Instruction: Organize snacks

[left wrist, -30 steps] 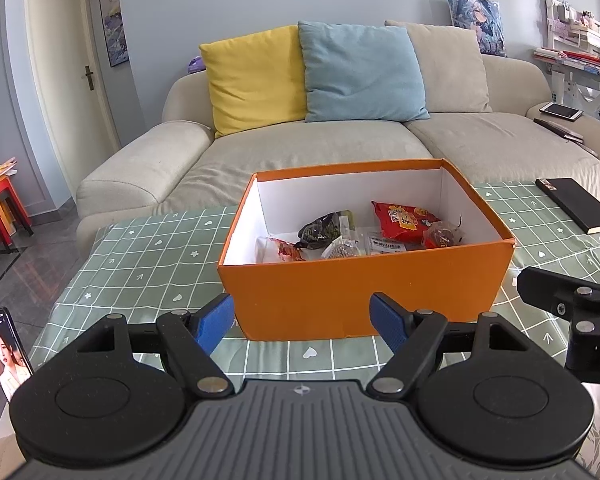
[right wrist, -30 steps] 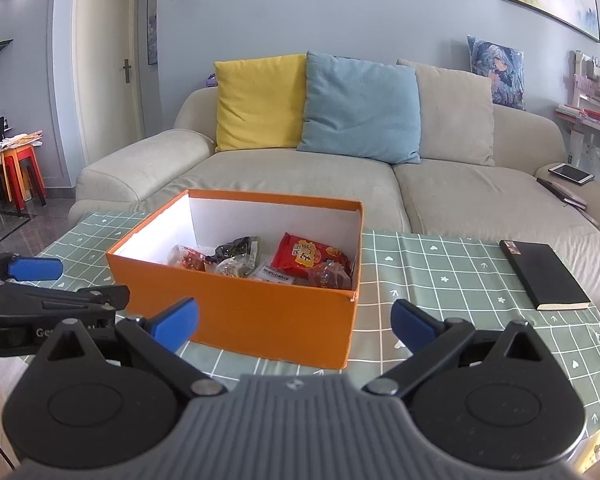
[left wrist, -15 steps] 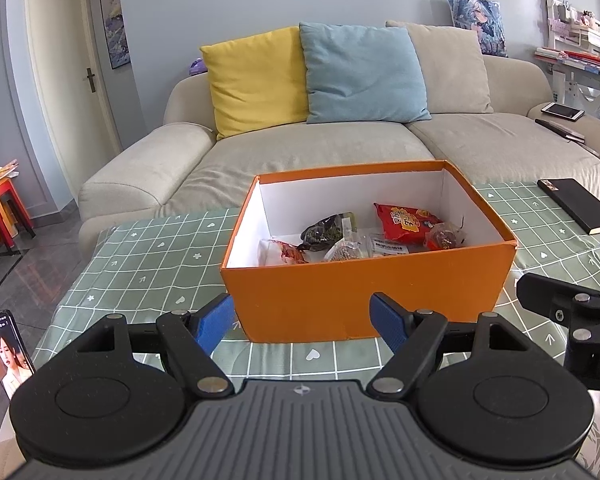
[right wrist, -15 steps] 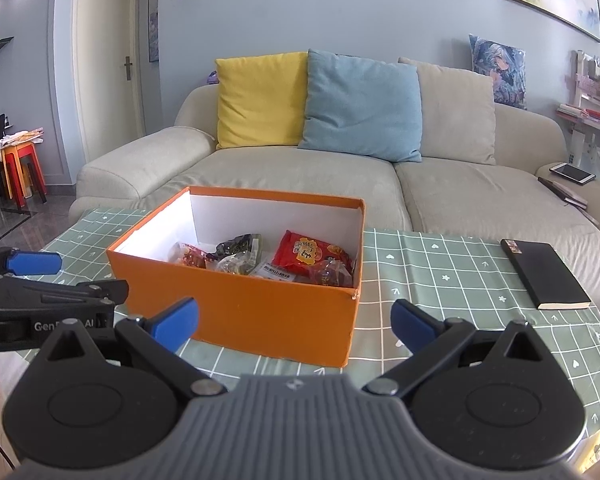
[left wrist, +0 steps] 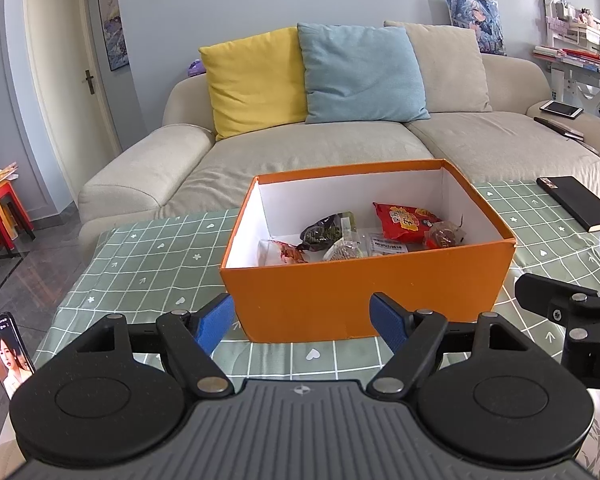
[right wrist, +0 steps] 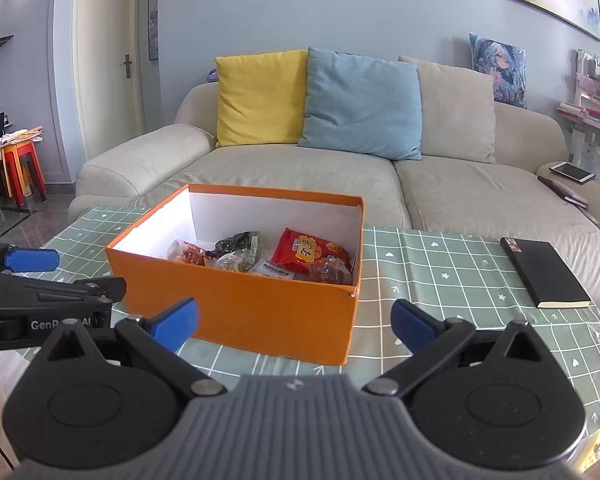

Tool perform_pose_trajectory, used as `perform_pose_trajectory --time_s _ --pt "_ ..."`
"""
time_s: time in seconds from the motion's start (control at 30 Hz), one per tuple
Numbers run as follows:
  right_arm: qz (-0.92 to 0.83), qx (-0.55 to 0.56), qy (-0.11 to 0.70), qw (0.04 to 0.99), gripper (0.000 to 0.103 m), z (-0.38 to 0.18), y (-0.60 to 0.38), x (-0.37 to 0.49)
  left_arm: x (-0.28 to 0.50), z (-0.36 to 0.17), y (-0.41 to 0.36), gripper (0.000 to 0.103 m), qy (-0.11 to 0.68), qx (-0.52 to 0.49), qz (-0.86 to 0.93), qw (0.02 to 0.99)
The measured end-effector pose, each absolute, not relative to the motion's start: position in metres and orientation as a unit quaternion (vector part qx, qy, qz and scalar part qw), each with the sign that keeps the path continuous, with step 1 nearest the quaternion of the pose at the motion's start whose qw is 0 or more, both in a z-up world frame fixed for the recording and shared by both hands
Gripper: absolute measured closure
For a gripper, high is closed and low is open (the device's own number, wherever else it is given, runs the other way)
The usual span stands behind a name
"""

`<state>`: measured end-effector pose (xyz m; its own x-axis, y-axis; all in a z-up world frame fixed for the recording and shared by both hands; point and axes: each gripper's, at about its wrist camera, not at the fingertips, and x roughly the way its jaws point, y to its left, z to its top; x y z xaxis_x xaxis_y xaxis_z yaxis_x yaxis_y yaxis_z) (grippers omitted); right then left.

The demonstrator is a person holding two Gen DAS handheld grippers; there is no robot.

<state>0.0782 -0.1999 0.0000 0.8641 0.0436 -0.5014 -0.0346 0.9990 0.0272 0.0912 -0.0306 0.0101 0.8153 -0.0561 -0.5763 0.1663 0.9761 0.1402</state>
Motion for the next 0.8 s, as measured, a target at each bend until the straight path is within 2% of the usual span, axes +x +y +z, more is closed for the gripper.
perform_pose_trajectory --time_s 0.8 --pt "0.019 0.008 0.269 0.963 0.004 -0.0043 -0.2009 0.0789 0.0895 0.0079 -0.0295 0.013 0.292 0.099 -0.054 0.95"
